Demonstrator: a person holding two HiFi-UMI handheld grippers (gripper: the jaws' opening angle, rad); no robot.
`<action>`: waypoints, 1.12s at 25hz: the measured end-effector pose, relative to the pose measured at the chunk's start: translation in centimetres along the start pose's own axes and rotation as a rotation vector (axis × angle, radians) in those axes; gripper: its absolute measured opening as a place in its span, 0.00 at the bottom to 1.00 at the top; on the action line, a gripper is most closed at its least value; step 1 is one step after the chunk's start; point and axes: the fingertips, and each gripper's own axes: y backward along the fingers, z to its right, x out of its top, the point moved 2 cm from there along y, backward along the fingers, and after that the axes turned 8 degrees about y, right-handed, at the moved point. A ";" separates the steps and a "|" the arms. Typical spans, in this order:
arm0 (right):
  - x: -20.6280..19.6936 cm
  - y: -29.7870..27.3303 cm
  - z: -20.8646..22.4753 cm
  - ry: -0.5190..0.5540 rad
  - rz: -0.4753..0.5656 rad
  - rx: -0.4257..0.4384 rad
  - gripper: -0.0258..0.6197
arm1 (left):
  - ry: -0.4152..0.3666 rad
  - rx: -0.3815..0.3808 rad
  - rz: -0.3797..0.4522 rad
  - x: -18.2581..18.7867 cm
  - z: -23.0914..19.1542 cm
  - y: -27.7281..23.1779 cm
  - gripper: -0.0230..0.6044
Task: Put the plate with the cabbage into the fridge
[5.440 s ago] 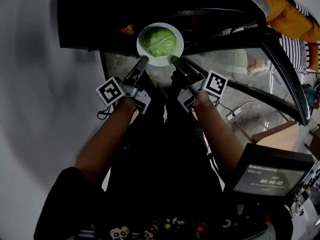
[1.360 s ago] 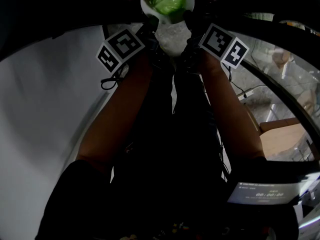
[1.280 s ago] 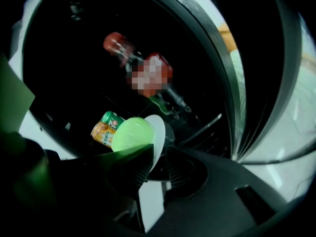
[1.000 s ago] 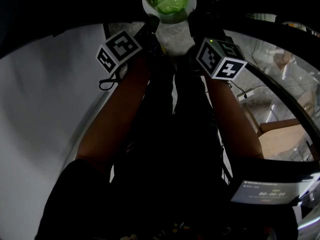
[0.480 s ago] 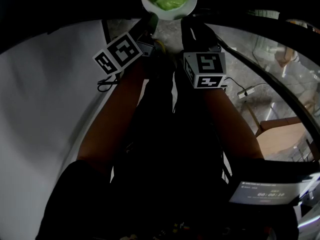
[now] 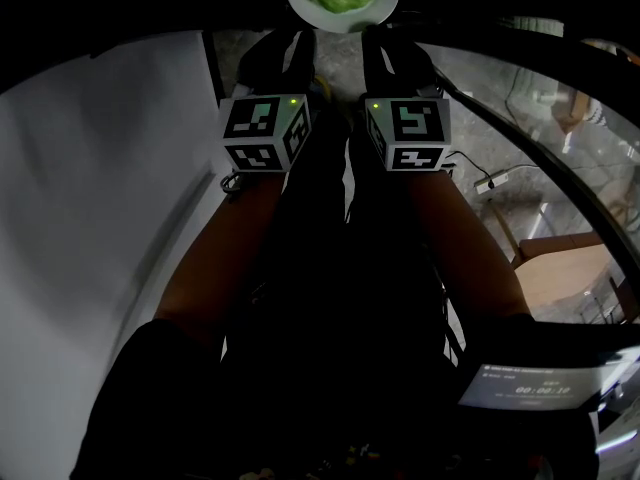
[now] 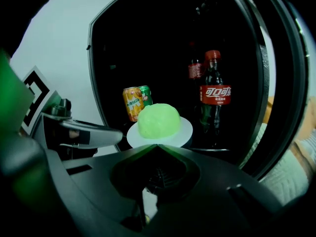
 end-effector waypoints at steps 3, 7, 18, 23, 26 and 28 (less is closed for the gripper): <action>0.0 0.0 0.1 -0.001 0.002 -0.008 0.05 | -0.130 0.000 0.031 0.1 0.6 0.0 0.14; 0.2 0.0 0.1 -0.002 0.005 -0.014 0.05 | -0.254 -0.033 0.030 0.1 1.7 -0.3 0.12; 0.7 -0.5 0.3 0.000 0.007 -0.024 0.05 | -0.263 -0.030 0.042 0.8 1.3 -1.5 0.04; 1.3 -1.2 0.8 -0.006 0.008 -0.032 0.05 | -0.262 -0.034 0.037 1.5 1.0 -2.2 0.04; 1.6 -1.8 1.2 -0.010 0.013 -0.032 0.05 | -0.256 -0.027 0.021 1.9 0.9 -2.7 0.04; 1.8 -2.1 1.5 -0.008 0.018 -0.030 0.05 | -0.230 -0.025 0.020 2.2 0.9 -3.0 0.04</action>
